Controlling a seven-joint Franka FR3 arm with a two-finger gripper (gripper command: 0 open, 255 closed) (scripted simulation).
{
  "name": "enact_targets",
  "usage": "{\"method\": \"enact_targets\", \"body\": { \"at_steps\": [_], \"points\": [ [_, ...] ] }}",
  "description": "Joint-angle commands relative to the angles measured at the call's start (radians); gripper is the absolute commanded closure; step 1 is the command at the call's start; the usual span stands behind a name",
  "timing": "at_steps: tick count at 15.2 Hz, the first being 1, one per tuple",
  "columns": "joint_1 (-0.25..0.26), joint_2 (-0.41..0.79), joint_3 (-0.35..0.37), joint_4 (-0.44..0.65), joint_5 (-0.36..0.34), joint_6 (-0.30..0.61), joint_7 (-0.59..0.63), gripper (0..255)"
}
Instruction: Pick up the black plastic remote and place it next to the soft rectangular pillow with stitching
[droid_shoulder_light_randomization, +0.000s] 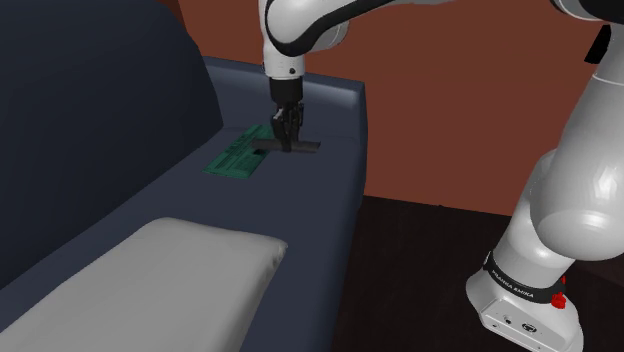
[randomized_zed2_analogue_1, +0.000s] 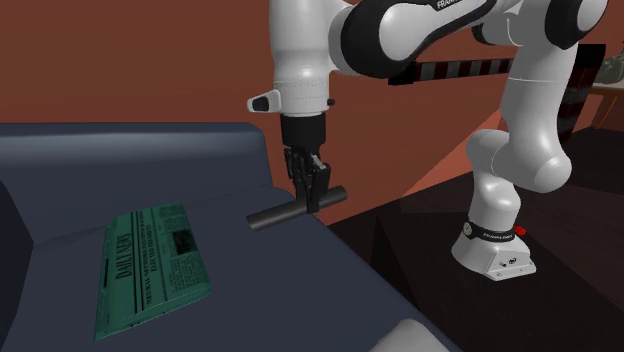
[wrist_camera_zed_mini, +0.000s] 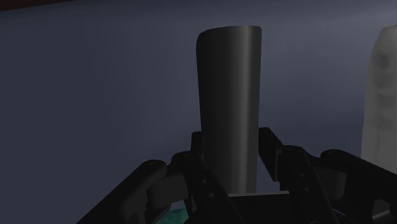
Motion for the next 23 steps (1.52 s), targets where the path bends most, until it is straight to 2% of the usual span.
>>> {"method": "enact_targets", "body": {
  "at_steps": [1,5,11,16,23],
  "points": [
    [0.000,-0.009,0.000,0.016,0.001,-0.025,0.001,255],
    [0.000,-0.013,0.000,0.053,0.001,-0.067,0.004,255],
    [0.072,0.090,0.063,0.178,-0.021,-0.081,0.145,255],
    [0.146,0.212,0.108,0.335,-0.058,-0.111,0.269,255],
    [0.146,0.218,0.106,0.249,-0.059,-0.019,0.265,255]
  ]
}}
